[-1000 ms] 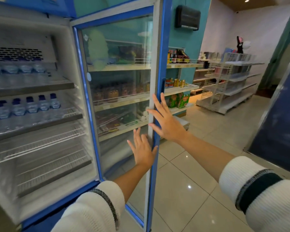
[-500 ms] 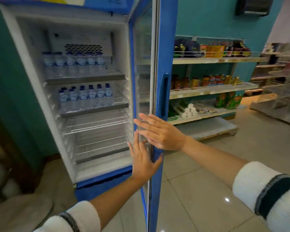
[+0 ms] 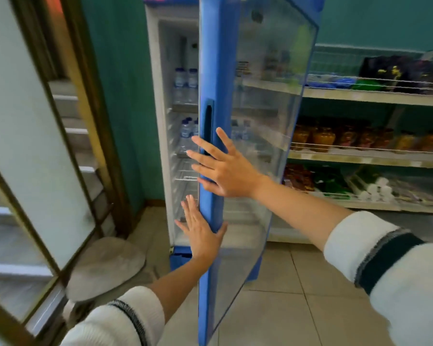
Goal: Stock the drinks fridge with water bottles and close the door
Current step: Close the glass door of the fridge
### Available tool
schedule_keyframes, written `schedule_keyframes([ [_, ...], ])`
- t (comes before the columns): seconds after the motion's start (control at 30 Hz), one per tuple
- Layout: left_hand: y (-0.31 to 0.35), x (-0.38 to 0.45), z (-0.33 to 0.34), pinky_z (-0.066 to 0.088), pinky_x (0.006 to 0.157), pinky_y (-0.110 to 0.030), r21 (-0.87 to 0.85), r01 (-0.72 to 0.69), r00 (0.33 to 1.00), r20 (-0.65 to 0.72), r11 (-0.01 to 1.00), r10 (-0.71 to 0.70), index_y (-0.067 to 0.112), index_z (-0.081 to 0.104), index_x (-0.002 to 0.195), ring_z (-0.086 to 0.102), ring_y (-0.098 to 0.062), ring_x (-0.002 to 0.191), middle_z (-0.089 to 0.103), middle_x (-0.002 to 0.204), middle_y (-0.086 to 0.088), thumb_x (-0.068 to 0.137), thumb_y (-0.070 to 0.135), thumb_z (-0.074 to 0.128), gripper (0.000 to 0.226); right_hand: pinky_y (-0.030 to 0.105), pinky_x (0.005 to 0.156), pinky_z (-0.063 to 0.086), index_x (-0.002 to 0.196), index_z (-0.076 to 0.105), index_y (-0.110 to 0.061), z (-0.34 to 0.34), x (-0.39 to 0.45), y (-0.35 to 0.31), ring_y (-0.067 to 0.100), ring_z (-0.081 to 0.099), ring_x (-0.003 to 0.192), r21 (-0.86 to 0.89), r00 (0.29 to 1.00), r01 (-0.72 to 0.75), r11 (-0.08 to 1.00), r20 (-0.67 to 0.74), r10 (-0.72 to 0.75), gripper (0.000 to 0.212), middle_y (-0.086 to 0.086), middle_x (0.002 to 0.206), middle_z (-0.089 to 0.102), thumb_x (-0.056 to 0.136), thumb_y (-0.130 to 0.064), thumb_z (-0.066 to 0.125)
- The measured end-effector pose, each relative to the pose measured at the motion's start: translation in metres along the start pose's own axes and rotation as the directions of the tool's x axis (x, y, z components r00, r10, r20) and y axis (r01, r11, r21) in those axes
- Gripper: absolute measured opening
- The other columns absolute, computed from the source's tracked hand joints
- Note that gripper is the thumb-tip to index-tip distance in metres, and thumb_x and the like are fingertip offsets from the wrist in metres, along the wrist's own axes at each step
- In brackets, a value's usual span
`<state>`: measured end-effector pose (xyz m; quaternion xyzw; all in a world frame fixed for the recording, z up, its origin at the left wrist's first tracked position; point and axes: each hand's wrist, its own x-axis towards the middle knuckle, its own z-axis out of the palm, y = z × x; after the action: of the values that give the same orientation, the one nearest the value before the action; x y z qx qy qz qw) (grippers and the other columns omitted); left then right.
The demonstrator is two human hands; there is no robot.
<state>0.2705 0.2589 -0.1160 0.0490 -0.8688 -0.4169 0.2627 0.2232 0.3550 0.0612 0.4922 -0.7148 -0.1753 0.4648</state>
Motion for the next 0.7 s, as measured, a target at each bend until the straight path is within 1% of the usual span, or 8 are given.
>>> schedule_keyframes([
  [0.1, -0.027, 0.037, -0.010, -0.015, 0.114, -0.053, 0.034, 0.043, 0.999, -0.016, 0.999, -0.042, 0.017, -0.010, 0.152, -0.021, -0.009, 0.144, -0.014, 0.158, 0.011, 0.080, 0.040, 0.072, 0.112, 0.058, 0.117, -0.002, 0.097, 0.074, -0.013, 0.038, 0.039, -0.006, 0.032, 0.035, 0.140, 0.025, 0.999, -0.009, 1.000, -0.031, 0.010, 0.032, 0.001, 0.127, 0.063, 0.094, -0.031, 0.048],
  [0.2, -0.059, 0.077, -0.020, -0.018, 0.114, -0.052, 0.062, 0.046, 0.999, 0.019, 0.997, -0.047, 0.022, -0.017, 0.150, -0.025, -0.008, 0.143, -0.022, 0.155, 0.011, 0.085, 0.045, 0.066, 0.108, 0.058, 0.118, -0.002, 0.098, 0.073, -0.009, 0.076, 0.075, -0.006, 0.031, 0.036, 0.140, 0.057, 0.999, -0.033, 0.998, -0.040, 0.035, 0.034, 0.001, 0.120, 0.066, 0.092, -0.032, 0.048],
  [0.27, -0.080, 0.103, -0.026, -0.020, 0.113, -0.048, 0.045, 0.019, 0.998, 0.052, 0.999, -0.022, 0.028, -0.023, 0.145, -0.026, -0.008, 0.143, -0.026, 0.153, 0.012, 0.087, 0.046, 0.064, 0.106, 0.057, 0.118, -0.002, 0.098, 0.072, -0.008, 0.104, 0.100, -0.007, 0.031, 0.035, 0.140, 0.065, 0.999, -0.046, 0.997, -0.018, 0.047, 0.035, 0.000, 0.113, 0.067, 0.092, -0.032, 0.047],
  [0.37, -0.110, 0.148, -0.035, -0.020, 0.113, -0.041, -0.018, -0.011, 0.995, 0.100, 1.000, 0.013, 0.033, -0.027, 0.140, -0.019, -0.009, 0.145, -0.020, 0.158, 0.006, 0.086, 0.040, 0.067, 0.108, 0.057, 0.119, 0.001, 0.089, 0.071, -0.008, 0.147, 0.135, -0.005, 0.031, 0.040, 0.137, 0.090, 0.996, -0.088, 0.992, -0.001, 0.089, 0.033, 0.000, 0.096, 0.068, 0.091, -0.031, 0.048],
  [0.43, -0.131, 0.180, -0.038, -0.020, 0.112, -0.037, -0.009, -0.040, 0.990, 0.134, 0.999, 0.041, 0.028, -0.025, 0.144, -0.014, -0.013, 0.147, -0.017, 0.160, 0.005, 0.083, 0.041, 0.069, 0.113, 0.056, 0.119, 0.002, 0.085, 0.070, -0.008, 0.178, 0.158, -0.002, 0.030, 0.045, 0.132, 0.094, 0.993, -0.121, 0.988, -0.006, 0.122, 0.031, 0.000, 0.089, 0.067, 0.089, -0.031, 0.050],
  [0.5, -0.148, 0.213, -0.038, -0.016, 0.113, -0.038, 0.024, -0.052, 0.983, 0.178, 0.998, 0.047, 0.022, -0.025, 0.147, -0.011, -0.015, 0.148, -0.018, 0.159, 0.005, 0.081, 0.048, 0.069, 0.117, 0.055, 0.119, 0.004, 0.081, 0.070, -0.007, 0.204, 0.177, 0.004, 0.030, 0.050, 0.126, 0.095, 0.989, -0.149, 0.984, 0.006, 0.149, 0.029, 0.001, 0.083, 0.066, 0.087, -0.031, 0.054],
  [0.57, -0.165, 0.245, -0.035, -0.011, 0.115, -0.043, 0.037, -0.038, 0.975, 0.219, 0.999, 0.030, 0.021, -0.029, 0.144, -0.007, -0.017, 0.148, -0.016, 0.160, 0.003, 0.081, 0.051, 0.067, 0.119, 0.056, 0.118, 0.009, 0.078, 0.070, -0.006, 0.232, 0.197, 0.011, 0.030, 0.053, 0.121, 0.090, 0.985, -0.170, 0.981, 0.039, 0.167, 0.028, 0.002, 0.079, 0.064, 0.085, -0.030, 0.057],
  [0.7, -0.189, 0.308, -0.024, 0.001, 0.119, -0.048, 0.036, 0.018, 0.960, 0.279, 0.999, -0.027, 0.019, -0.029, 0.145, 0.003, -0.021, 0.149, -0.003, 0.162, 0.000, 0.084, 0.046, 0.067, 0.117, 0.056, 0.118, 0.011, 0.077, 0.073, -0.008, 0.280, 0.229, 0.026, 0.029, 0.052, 0.122, -0.001, 0.965, -0.205, 0.979, 0.168, 0.202, 0.026, 0.001, 0.084, 0.066, 0.083, -0.029, 0.060],
])
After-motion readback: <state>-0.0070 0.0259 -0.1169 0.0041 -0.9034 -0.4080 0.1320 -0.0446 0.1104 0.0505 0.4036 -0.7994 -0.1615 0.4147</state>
